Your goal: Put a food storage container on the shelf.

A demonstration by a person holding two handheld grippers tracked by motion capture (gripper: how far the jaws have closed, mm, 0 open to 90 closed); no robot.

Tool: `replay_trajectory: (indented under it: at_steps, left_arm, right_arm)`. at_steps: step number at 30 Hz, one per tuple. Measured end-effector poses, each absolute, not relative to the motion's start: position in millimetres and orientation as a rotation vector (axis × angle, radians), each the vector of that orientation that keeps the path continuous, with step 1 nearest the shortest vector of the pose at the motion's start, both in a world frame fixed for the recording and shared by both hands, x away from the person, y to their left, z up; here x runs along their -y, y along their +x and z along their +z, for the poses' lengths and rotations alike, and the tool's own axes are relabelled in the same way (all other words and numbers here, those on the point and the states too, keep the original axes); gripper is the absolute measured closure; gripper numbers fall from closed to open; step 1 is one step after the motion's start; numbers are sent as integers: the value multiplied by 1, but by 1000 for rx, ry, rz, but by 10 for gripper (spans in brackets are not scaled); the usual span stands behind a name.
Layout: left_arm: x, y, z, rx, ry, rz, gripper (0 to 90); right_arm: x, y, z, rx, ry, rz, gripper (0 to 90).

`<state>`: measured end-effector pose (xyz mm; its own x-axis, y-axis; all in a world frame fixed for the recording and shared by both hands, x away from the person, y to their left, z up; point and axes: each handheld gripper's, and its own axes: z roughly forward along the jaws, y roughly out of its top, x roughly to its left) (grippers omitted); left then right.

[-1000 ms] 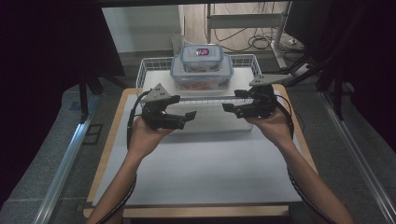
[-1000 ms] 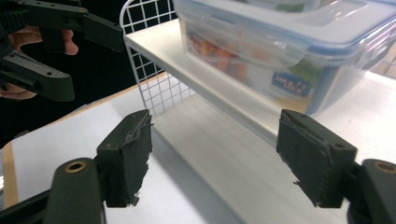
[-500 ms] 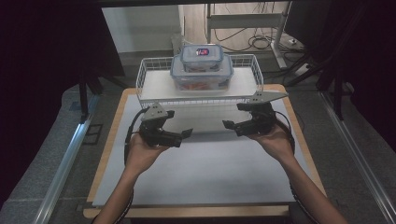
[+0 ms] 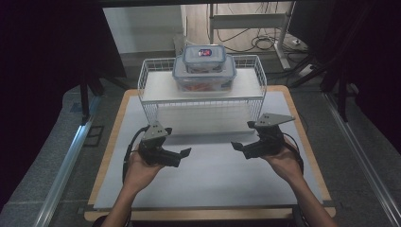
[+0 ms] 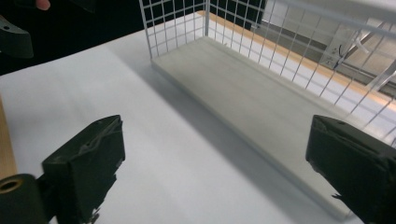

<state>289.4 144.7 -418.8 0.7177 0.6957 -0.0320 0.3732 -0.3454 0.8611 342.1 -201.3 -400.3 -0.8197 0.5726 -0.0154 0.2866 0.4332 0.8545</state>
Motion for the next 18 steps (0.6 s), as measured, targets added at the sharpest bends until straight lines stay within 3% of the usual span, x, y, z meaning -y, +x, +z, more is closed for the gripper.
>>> replay_trajectory:
  at_steps: [18]
  left_arm:
    - [-154, 253, -456, -857, 1983, 477, 21]
  right_arm:
    - [236, 309, -425, -2368, 774, 1297, 6]
